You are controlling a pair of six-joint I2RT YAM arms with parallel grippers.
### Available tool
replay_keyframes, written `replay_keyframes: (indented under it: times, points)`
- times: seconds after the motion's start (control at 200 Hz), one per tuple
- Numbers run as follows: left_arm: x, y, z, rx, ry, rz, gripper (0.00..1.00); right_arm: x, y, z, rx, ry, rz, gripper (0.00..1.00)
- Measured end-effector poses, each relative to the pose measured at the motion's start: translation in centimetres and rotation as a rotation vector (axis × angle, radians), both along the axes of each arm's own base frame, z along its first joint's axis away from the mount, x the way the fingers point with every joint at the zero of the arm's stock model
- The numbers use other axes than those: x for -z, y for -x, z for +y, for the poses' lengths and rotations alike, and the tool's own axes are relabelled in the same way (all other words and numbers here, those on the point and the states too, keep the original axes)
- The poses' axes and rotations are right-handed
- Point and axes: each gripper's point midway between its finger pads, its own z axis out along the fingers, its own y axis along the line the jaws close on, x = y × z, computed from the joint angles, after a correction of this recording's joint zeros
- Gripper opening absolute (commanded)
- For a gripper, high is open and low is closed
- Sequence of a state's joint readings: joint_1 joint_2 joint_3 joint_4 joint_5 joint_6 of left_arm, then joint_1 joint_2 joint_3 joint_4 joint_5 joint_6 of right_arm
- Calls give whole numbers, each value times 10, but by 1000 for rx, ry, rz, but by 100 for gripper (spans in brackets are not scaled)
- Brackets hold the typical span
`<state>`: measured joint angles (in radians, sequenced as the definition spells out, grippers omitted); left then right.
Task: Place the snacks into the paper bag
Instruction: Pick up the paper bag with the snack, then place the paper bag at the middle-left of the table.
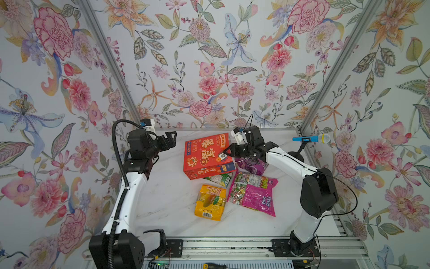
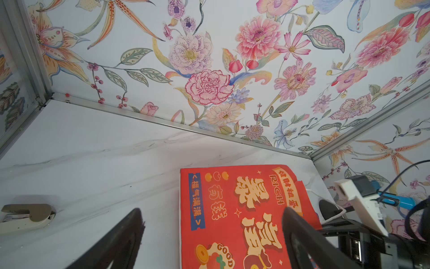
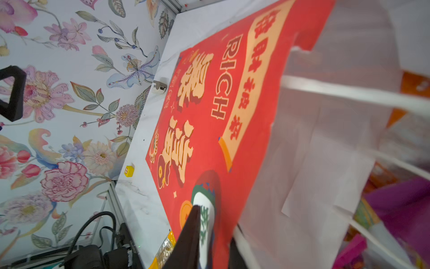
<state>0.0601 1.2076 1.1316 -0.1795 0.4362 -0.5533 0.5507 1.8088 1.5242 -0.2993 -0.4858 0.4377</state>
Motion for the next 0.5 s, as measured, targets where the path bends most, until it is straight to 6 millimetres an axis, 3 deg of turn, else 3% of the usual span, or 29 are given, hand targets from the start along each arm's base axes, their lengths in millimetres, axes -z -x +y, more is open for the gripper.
replay_keyframes:
  times: [0.105, 0.21, 0.34, 0.5]
  points:
    - [4, 0, 3, -14, -10, 8, 94, -36, 2, 24, -42, 26, -103, 5]
    - [12, 0, 6, -30, -17, 25, 94, -56, 1, 52, -80, 79, -178, 6]
    - [19, 3, 12, -54, -26, 39, 94, -62, 0, 84, -126, 145, -231, 7]
    - [19, 15, 33, -118, -14, 28, 94, -58, 8, 123, -175, 197, -266, 8]
